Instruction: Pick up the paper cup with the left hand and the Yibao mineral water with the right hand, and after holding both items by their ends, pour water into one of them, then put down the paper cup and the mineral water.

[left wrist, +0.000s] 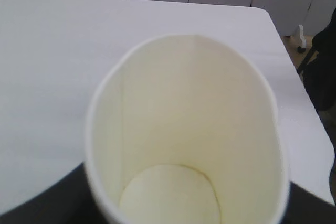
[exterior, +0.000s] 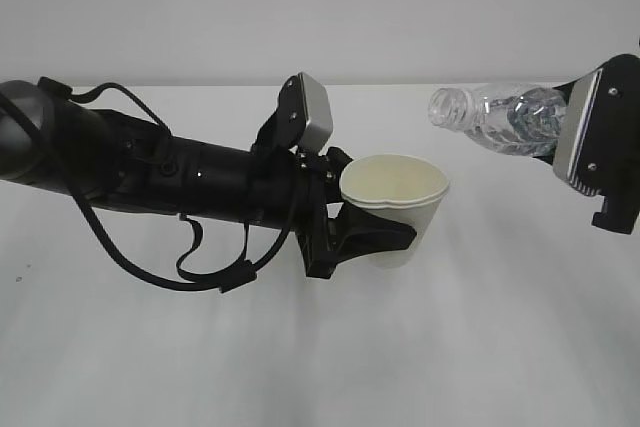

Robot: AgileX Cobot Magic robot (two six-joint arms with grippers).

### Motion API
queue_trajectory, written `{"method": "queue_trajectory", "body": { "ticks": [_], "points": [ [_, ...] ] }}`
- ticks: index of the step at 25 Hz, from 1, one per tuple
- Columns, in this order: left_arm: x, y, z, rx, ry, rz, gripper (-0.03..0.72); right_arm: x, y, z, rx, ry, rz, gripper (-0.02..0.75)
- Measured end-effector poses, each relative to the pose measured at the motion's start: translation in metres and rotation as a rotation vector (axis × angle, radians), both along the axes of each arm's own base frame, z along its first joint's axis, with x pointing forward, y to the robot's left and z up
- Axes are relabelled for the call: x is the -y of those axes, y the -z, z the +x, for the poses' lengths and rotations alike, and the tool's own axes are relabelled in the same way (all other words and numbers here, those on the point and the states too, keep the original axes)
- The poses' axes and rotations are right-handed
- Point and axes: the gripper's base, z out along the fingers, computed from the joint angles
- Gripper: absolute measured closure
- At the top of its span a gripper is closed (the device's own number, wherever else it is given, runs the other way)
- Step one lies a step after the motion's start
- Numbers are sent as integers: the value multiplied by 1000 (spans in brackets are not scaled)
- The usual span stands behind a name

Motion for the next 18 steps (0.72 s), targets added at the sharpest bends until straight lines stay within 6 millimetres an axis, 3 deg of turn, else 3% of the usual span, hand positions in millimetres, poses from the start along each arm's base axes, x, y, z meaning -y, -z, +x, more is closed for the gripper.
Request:
{"method": "queue_trajectory", "body": {
  "ticks": [18],
  "points": [
    [0, 0, 0, 0, 0, 0, 255, -3, -5, 3, 19, -36, -69, 275]
  ]
}}
